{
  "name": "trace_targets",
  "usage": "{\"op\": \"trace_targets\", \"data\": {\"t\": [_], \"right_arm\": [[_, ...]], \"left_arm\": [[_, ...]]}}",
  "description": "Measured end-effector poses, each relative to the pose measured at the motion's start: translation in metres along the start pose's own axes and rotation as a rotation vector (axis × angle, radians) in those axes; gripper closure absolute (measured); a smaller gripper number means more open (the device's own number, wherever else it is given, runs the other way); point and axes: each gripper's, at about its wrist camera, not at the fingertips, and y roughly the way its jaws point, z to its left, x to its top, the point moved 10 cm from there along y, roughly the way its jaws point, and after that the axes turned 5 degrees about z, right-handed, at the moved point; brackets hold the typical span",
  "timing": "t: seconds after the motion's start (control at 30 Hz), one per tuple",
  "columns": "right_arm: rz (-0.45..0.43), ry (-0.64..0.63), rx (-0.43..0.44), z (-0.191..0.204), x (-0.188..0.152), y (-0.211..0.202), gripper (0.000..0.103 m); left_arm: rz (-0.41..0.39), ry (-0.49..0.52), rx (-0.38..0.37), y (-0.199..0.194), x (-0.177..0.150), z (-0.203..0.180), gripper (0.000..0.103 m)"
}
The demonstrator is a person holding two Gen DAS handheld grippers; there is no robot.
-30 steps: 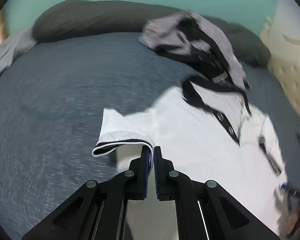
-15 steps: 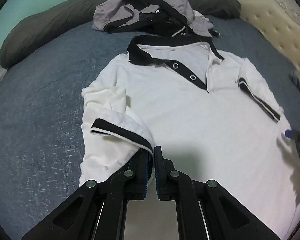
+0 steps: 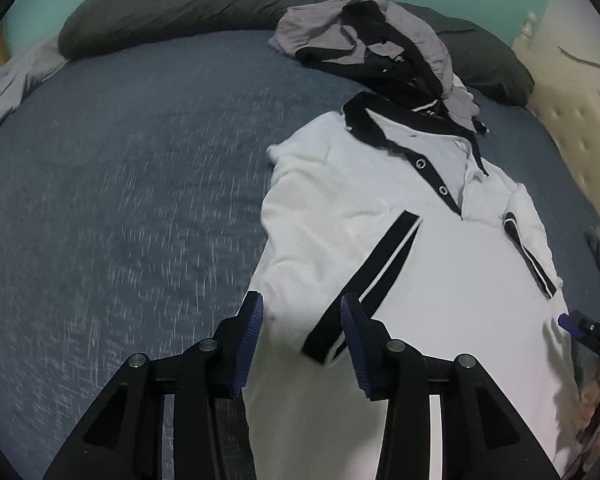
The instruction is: Fold clothes
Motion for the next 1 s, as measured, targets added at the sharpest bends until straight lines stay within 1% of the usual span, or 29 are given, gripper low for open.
{"op": "trace_targets", "data": {"t": [0.17,0.3,0.4,0.53,0.6,0.67,0.73,0.8,0.87,1.0], "right_arm": [[0.005,-0.006,-0.006,0.001,-0.002,0.002,0.046],[0.010,-0.014,-0.005,0.002,-0.004,0.004,0.046],[0.019,-0.015,-0.001,0.005,-0.007,0.009,0.045],[0.032,-0.020,0.006,0.013,-0.011,0.015,0.045],[0.038,-0.025,0.008,0.018,-0.013,0.017,0.045],[0.043,-0.027,0.008,0.024,-0.014,0.019,0.045],[0.054,-0.034,0.001,0.030,-0.015,0.024,0.045],[0.074,-0.042,-0.011,0.037,-0.013,0.032,0.045],[0.092,-0.038,-0.011,0.046,-0.008,0.042,0.045],[0.115,-0.059,0.017,0.082,0.016,0.058,0.045]], "left_arm": [[-0.029,-0.109,-0.029,0.004,-0.011,0.019,0.059],[-0.073,-0.143,-0.039,-0.001,-0.016,0.033,0.059],[-0.085,-0.136,-0.035,0.000,-0.018,0.041,0.059],[-0.072,-0.081,-0.044,0.010,-0.025,0.040,0.059],[-0.079,-0.087,-0.067,0.012,-0.026,0.041,0.059],[-0.084,-0.092,-0.073,0.014,-0.024,0.043,0.060],[-0.086,-0.095,-0.075,0.017,-0.021,0.046,0.063],[-0.088,-0.096,-0.078,0.019,-0.019,0.049,0.072],[-0.087,-0.086,-0.081,0.018,-0.018,0.050,0.074],[-0.090,-0.077,-0.077,0.017,-0.018,0.053,0.076]]}}
